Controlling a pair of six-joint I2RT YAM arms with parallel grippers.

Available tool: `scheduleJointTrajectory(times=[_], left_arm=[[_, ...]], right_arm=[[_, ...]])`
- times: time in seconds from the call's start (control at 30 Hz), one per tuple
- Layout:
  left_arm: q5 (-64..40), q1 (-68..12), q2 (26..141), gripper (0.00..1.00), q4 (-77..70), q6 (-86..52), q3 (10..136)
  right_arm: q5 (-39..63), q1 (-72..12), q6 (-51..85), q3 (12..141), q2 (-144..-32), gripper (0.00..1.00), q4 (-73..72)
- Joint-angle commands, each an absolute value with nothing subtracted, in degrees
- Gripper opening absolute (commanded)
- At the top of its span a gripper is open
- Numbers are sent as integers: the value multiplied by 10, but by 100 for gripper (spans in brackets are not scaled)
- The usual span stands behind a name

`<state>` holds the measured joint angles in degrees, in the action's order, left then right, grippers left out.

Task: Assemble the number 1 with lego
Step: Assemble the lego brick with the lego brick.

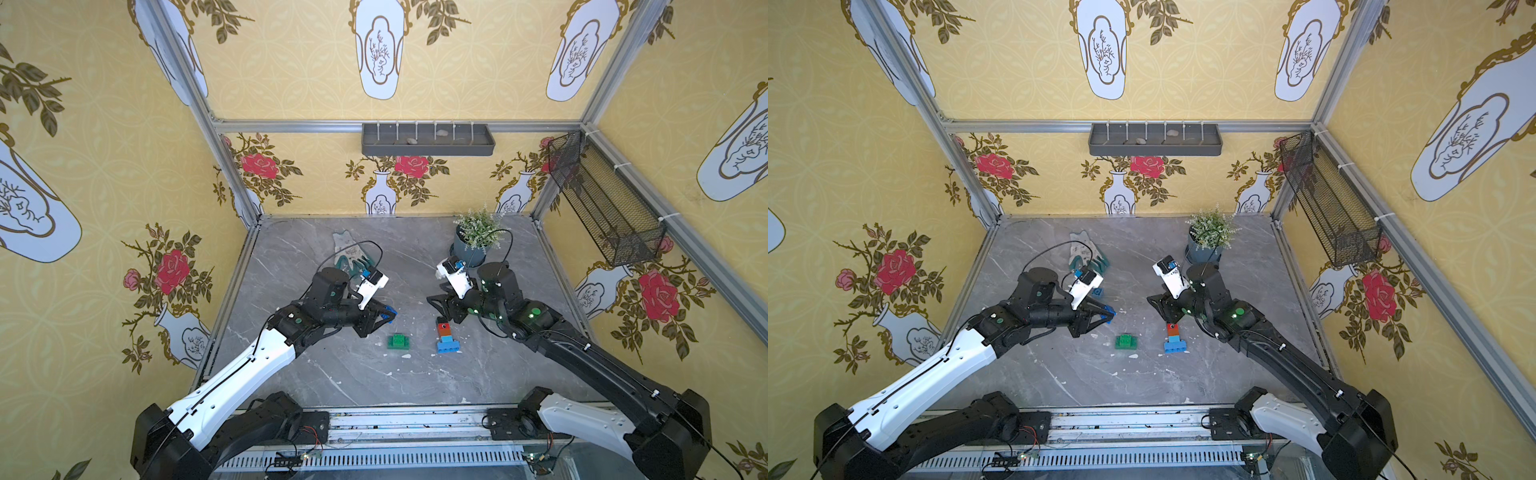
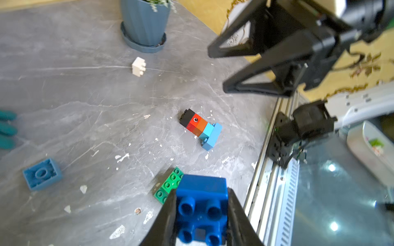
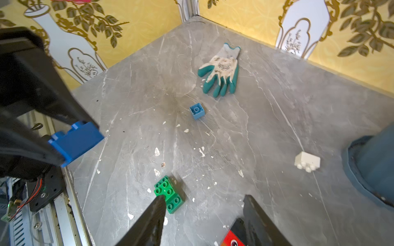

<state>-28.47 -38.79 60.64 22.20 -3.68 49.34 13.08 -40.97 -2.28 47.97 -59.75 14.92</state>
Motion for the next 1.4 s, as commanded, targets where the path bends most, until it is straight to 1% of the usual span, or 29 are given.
scheduleJointTrajectory(times=[0.0,0.07,0.17,0.23,0.3,0.4,0.47,0.6,0.67,0.77,0.83,0.93,1.03,1.37], left_arm=[[-261,-415,639,0,310,150,516],[-224,-443,671,0,360,207,532],[-190,-479,708,0,394,265,545],[-169,-500,726,0,398,295,548],[-159,-511,742,0,396,323,549],[-142,-513,757,0,379,349,550],[-134,-515,766,0,361,362,550],[-118,-518,793,0,346,388,559],[-116,-518,810,0,350,397,568],[-110,-518,837,0,360,398,585],[-106,-518,853,0,370,396,600],[-102,-518,875,0,380,392,617],[-90,-519,895,0,391,397,629],[-45,-533,949,0,405,389,660]], right_arm=[[79,-407,7,473,-583,60,161],[72,-405,4,469,-576,61,160],[71,-402,-2,466,-573,61,163],[85,-400,-6,467,-575,61,164],[123,-399,-9,473,-577,62,164],[131,-399,-4,479,-580,61,169],[116,-398,-4,479,-579,62,177],[48,-396,14,484,-574,62,206],[30,-385,36,487,-572,62,222],[0,-357,85,500,-576,57,260],[-12,-331,120,512,-583,56,289],[26,-285,145,525,-593,56,320],[52,-258,151,531,-599,56,334],[74,-242,136,547,-612,58,351]])
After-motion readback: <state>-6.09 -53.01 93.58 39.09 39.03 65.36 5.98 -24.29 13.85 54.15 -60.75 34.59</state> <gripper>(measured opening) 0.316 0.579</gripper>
